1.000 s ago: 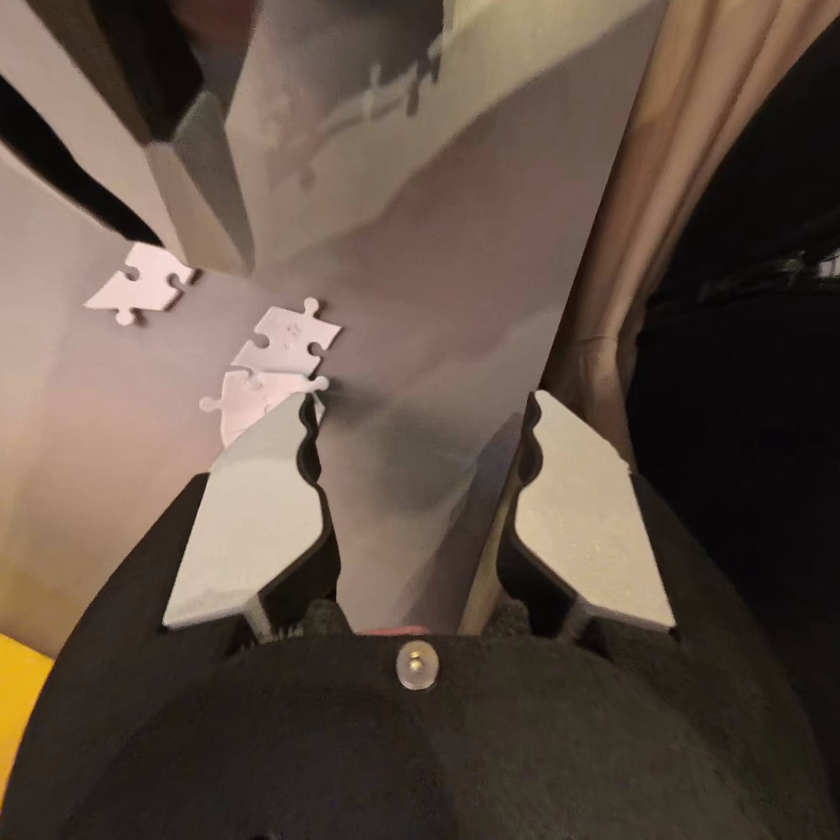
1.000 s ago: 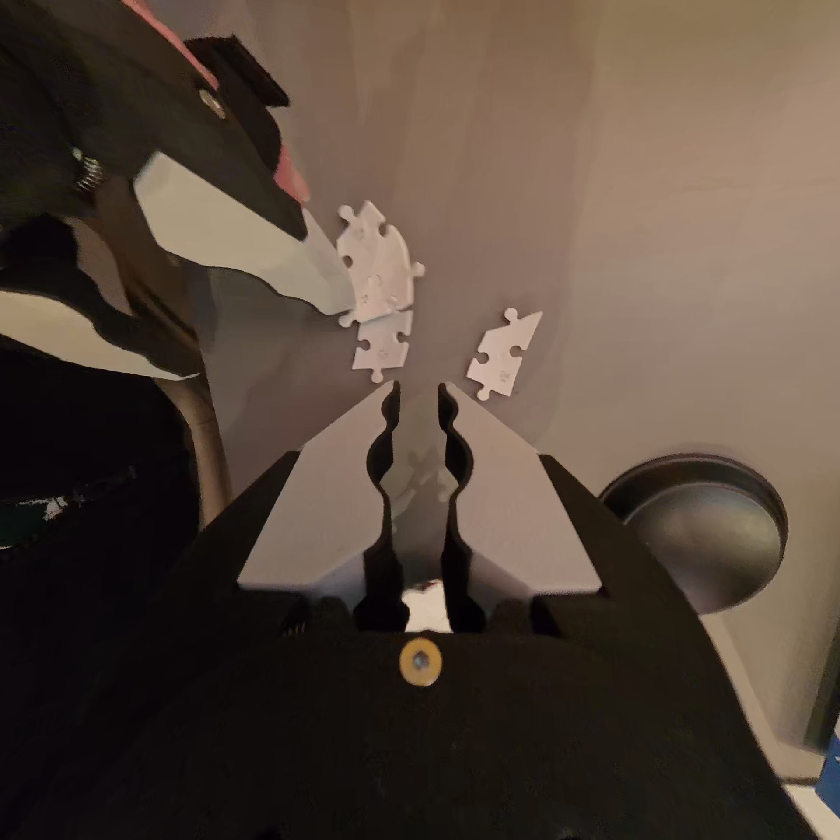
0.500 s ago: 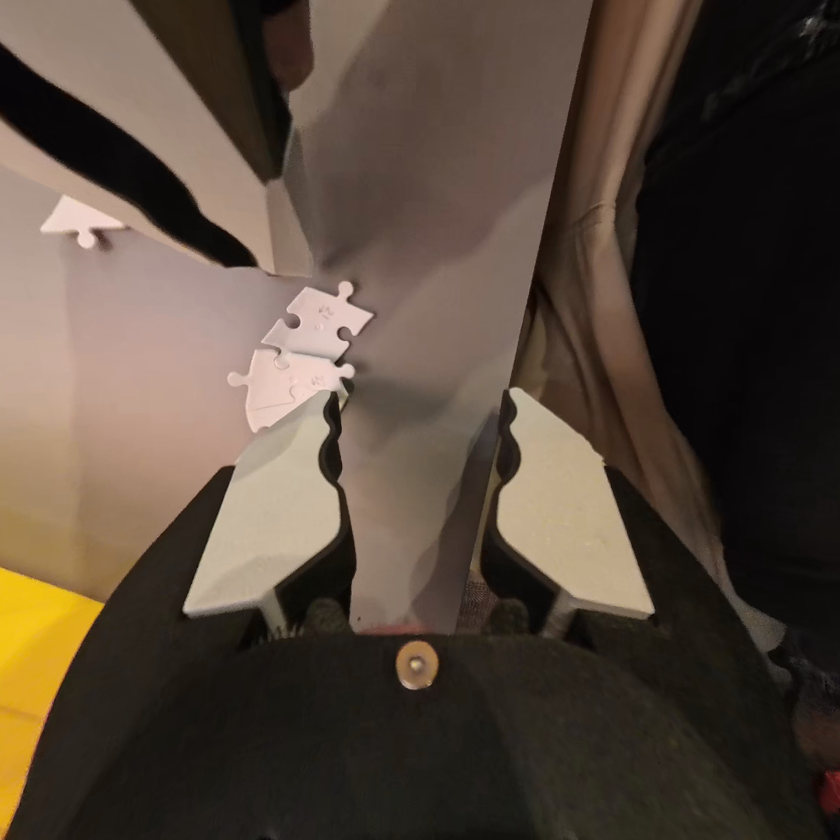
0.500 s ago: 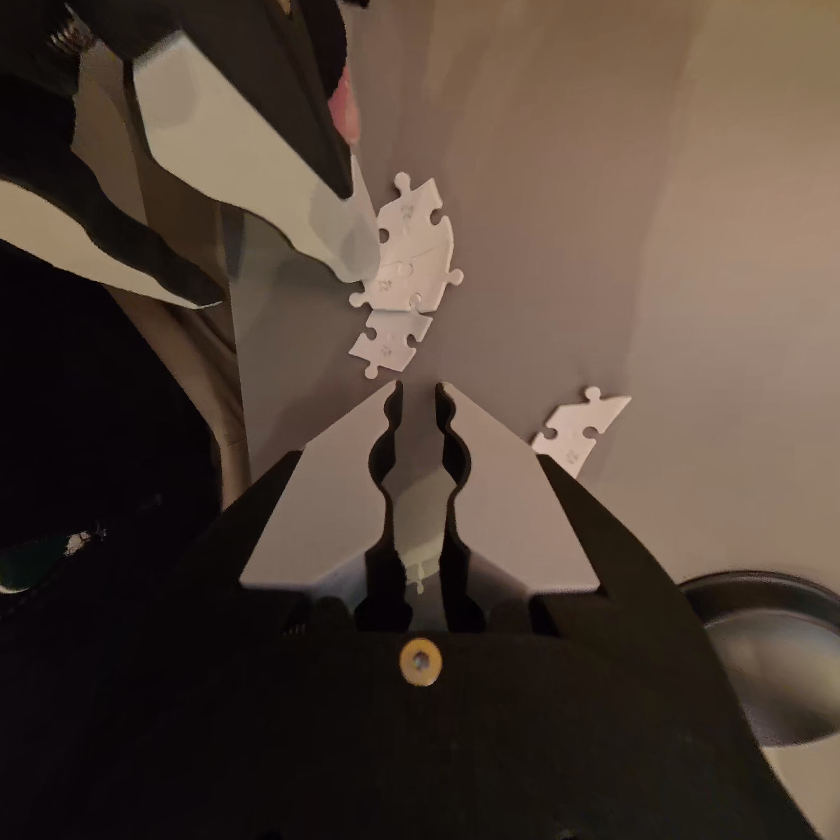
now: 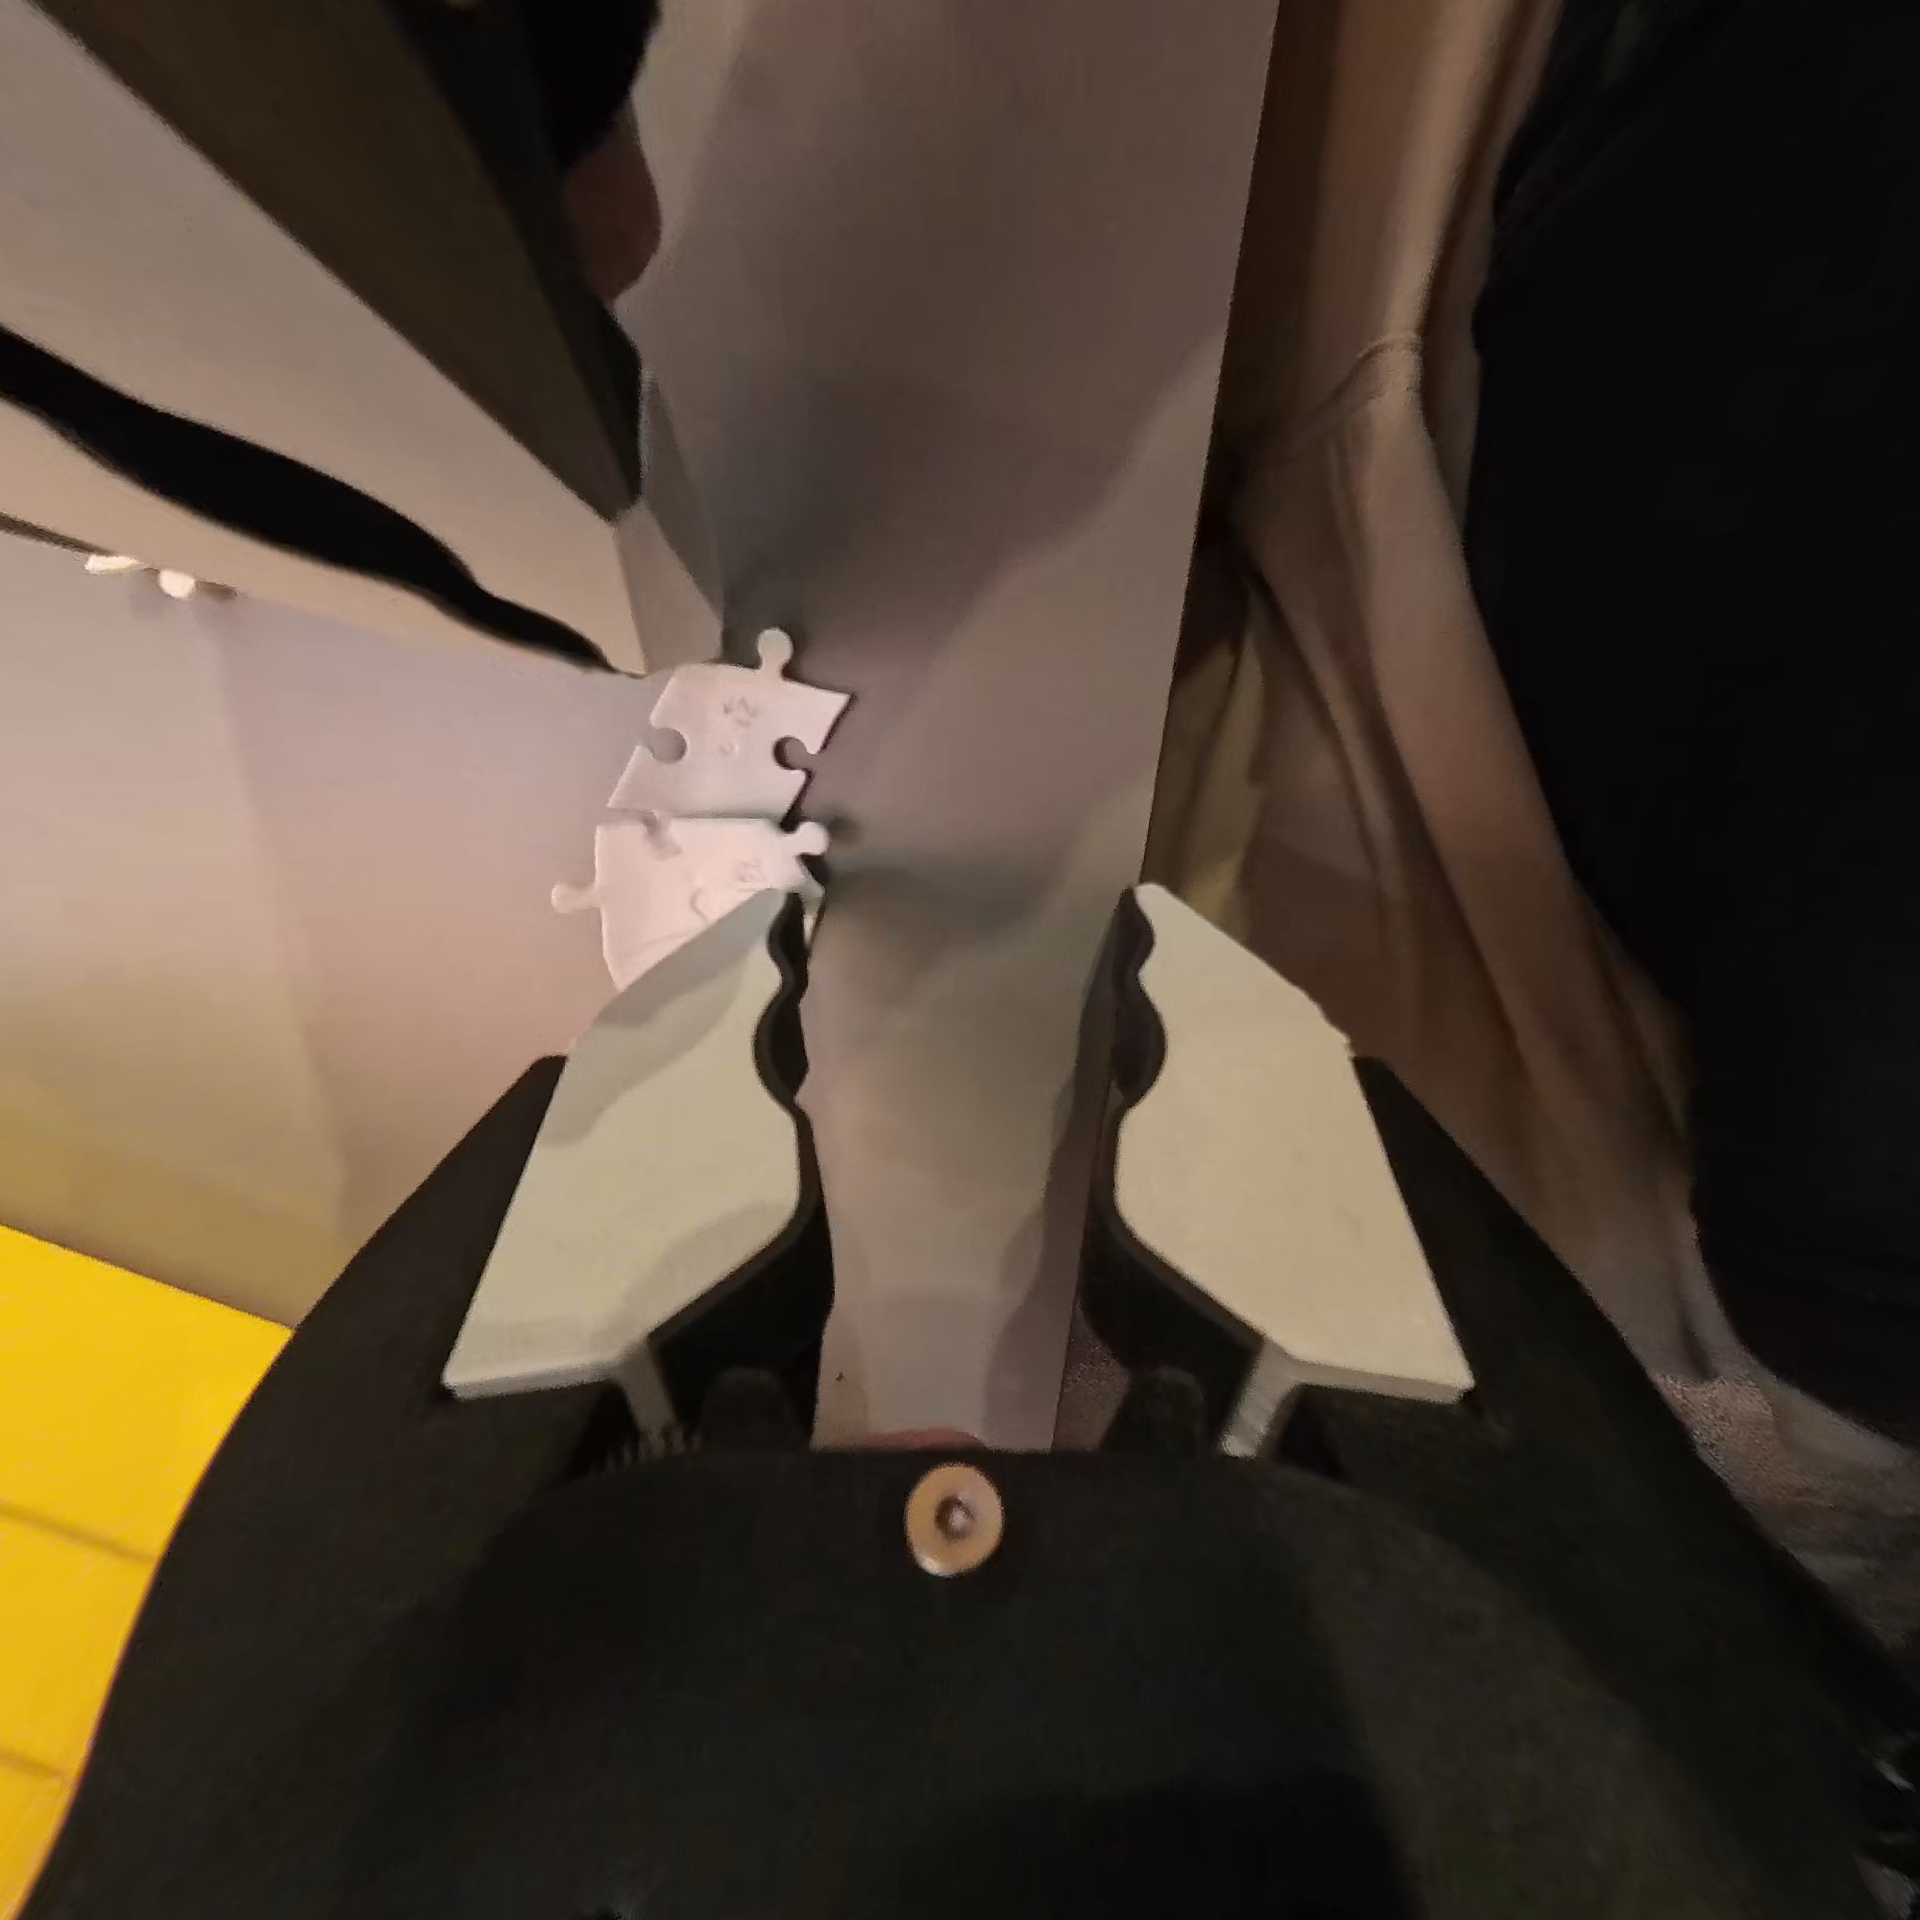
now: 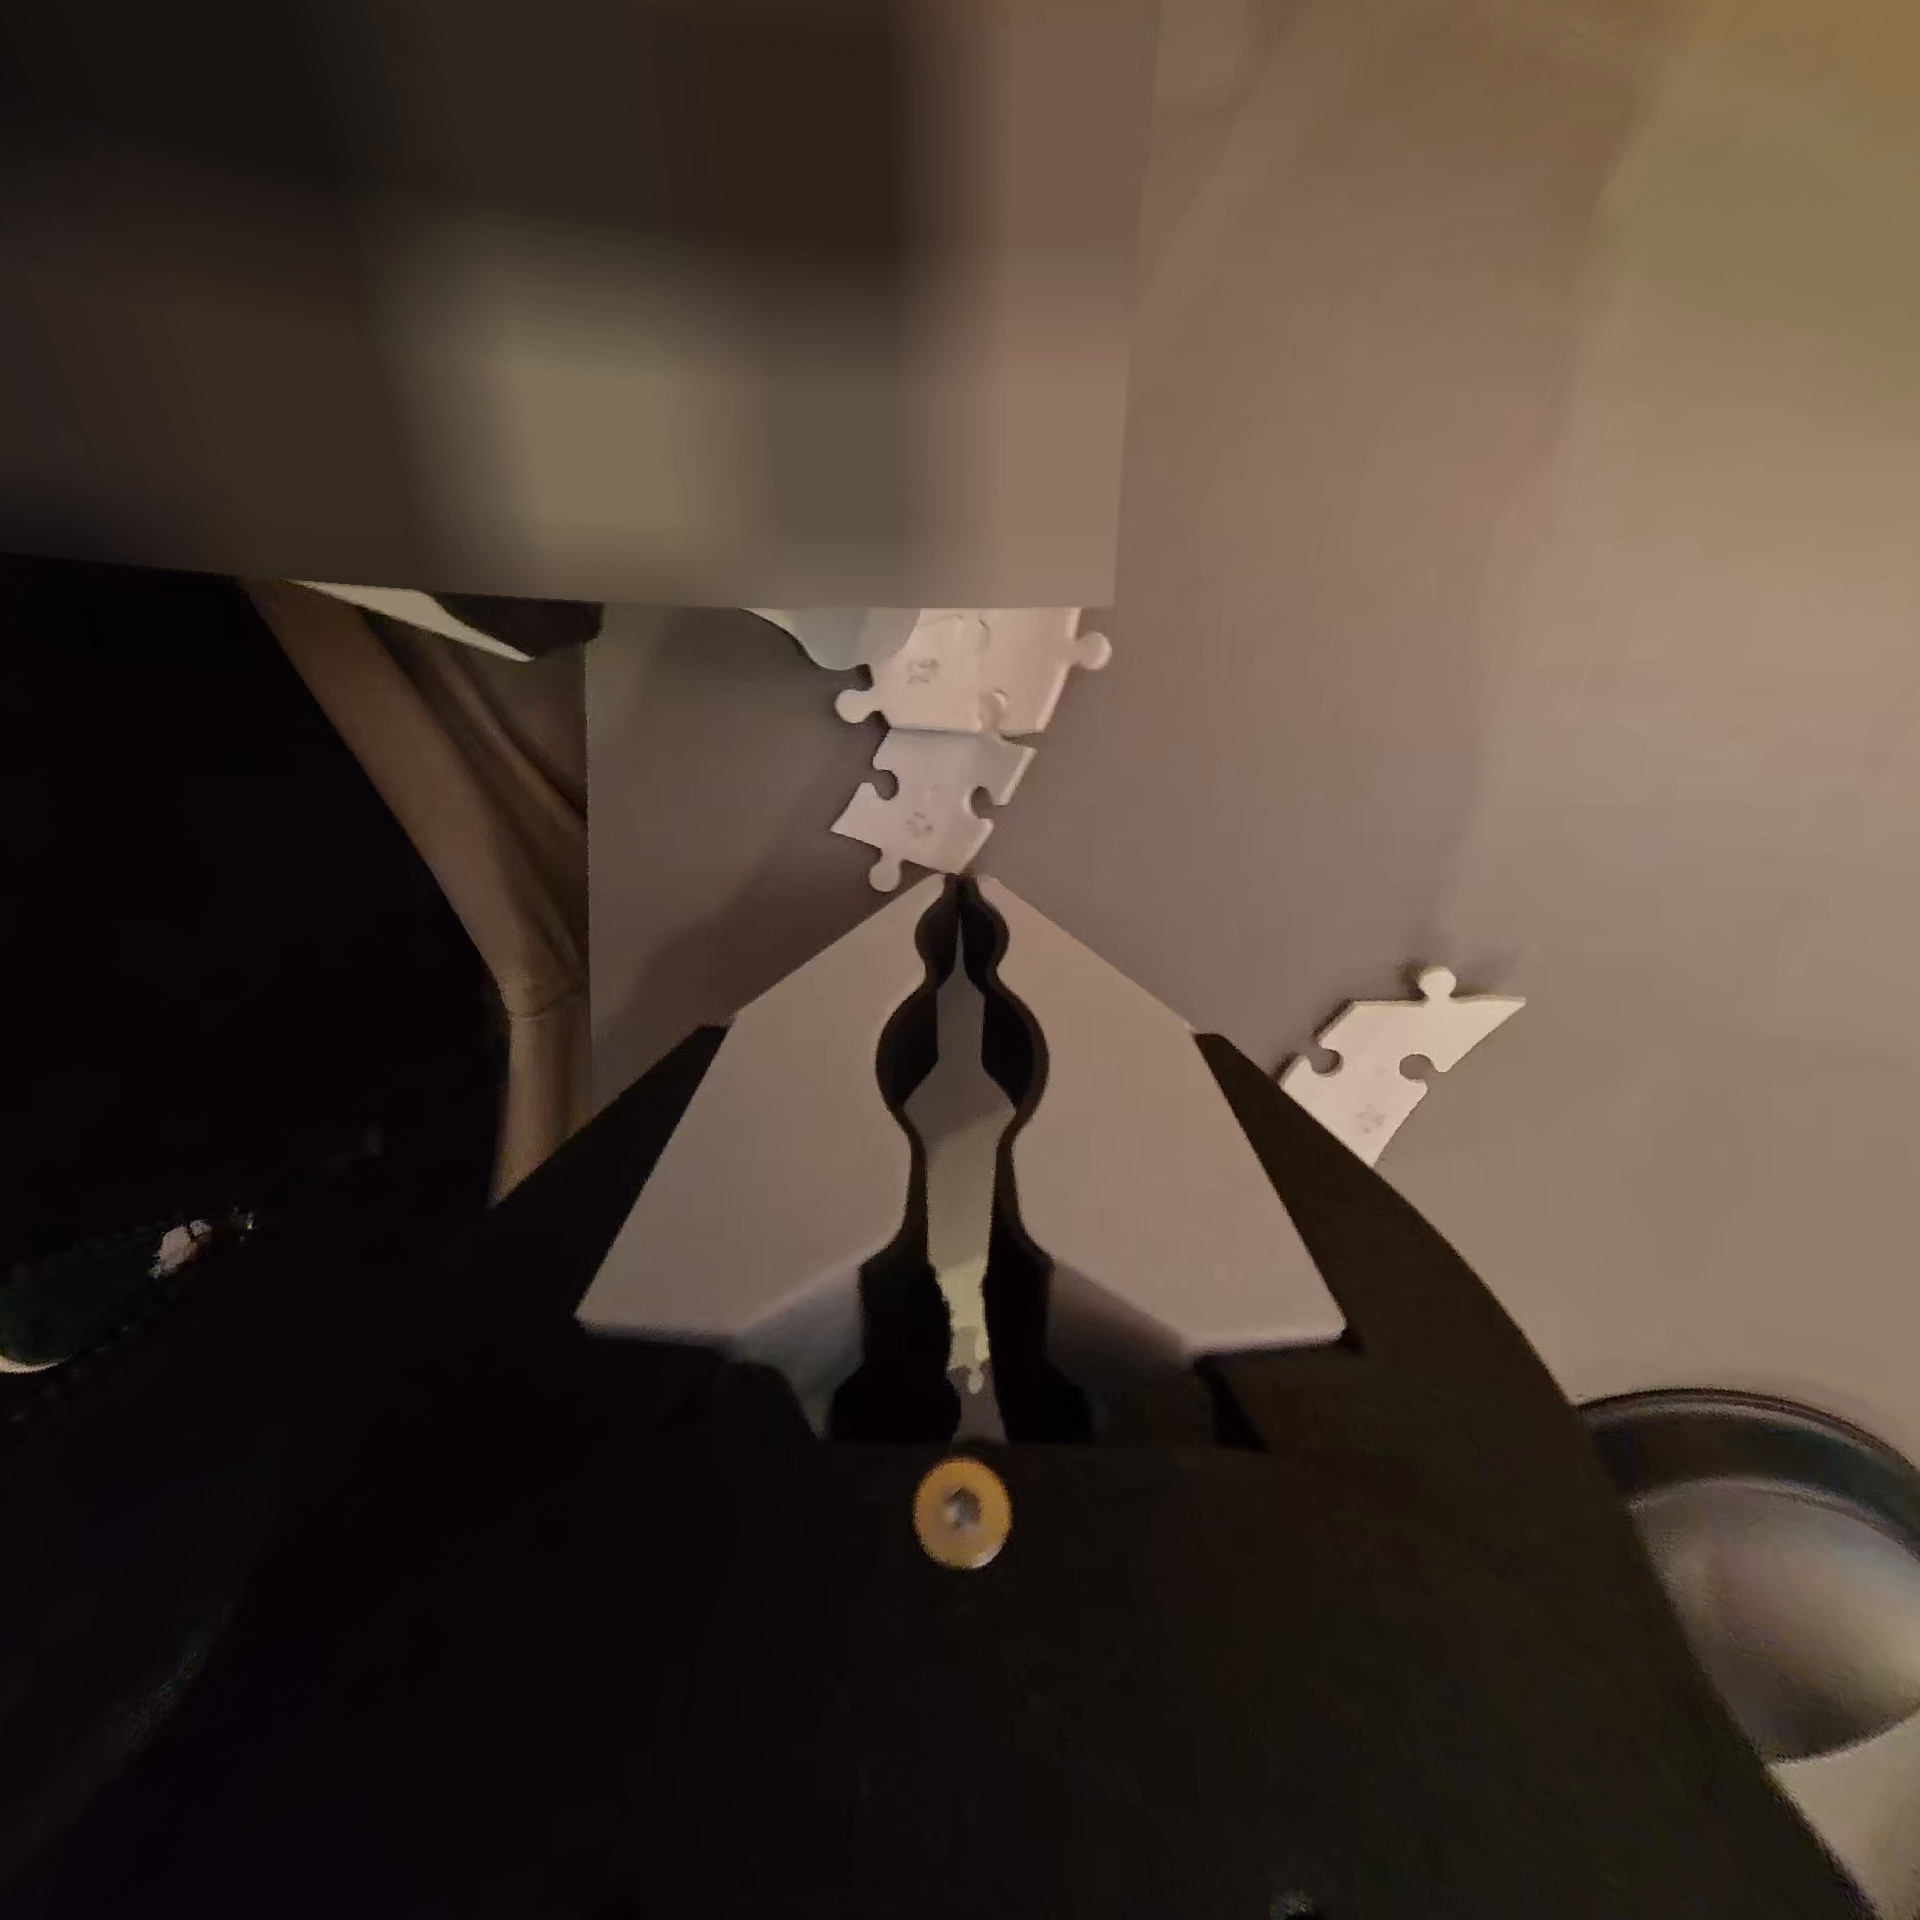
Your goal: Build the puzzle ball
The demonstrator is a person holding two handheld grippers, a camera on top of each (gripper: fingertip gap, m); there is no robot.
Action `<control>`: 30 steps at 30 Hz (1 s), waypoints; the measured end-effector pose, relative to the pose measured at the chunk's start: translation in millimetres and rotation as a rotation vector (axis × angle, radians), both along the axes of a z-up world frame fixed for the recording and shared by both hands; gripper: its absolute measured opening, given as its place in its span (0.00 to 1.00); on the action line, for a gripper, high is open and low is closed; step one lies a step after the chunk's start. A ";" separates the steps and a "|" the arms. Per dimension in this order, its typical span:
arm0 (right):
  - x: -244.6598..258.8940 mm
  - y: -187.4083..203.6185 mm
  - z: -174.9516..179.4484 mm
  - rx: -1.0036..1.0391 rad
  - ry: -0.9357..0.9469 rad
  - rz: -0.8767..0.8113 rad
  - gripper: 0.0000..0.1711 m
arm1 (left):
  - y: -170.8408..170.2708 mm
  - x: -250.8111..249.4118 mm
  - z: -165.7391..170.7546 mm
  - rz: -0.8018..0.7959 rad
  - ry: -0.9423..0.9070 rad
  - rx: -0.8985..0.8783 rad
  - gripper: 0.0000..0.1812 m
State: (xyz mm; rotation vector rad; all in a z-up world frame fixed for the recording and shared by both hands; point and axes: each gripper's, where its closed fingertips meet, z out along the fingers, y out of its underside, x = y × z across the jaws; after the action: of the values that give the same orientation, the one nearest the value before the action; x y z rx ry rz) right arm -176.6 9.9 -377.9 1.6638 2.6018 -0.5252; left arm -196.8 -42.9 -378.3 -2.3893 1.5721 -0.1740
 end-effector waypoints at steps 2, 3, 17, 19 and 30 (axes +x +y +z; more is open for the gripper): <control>1.1 -1.4 -0.2 0.002 -0.009 0.013 0.00 | -1.3 -0.4 0.4 -0.017 0.011 0.009 0.29; 0.9 -1.9 -0.2 0.003 -0.009 0.016 0.00 | -1.1 -1.6 0.6 -0.017 0.022 0.015 0.29; -6.1 -18.7 2.3 -0.044 0.013 0.042 0.00 | -5.0 -17.2 -4.2 0.025 0.109 0.020 0.36; -5.2 -18.7 2.3 -0.048 0.006 0.042 0.00 | -3.7 -19.8 -4.7 0.028 0.128 0.025 0.38; -2.0 -17.9 2.8 -0.076 -0.002 0.010 0.00 | 7.6 14.5 9.8 0.057 0.009 0.132 0.47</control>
State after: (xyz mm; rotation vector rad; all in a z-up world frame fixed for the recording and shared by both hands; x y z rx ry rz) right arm -178.7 -8.0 -375.1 1.6278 2.5526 -0.6136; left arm -182.3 -35.4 -368.5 -2.3334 1.4691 -0.0463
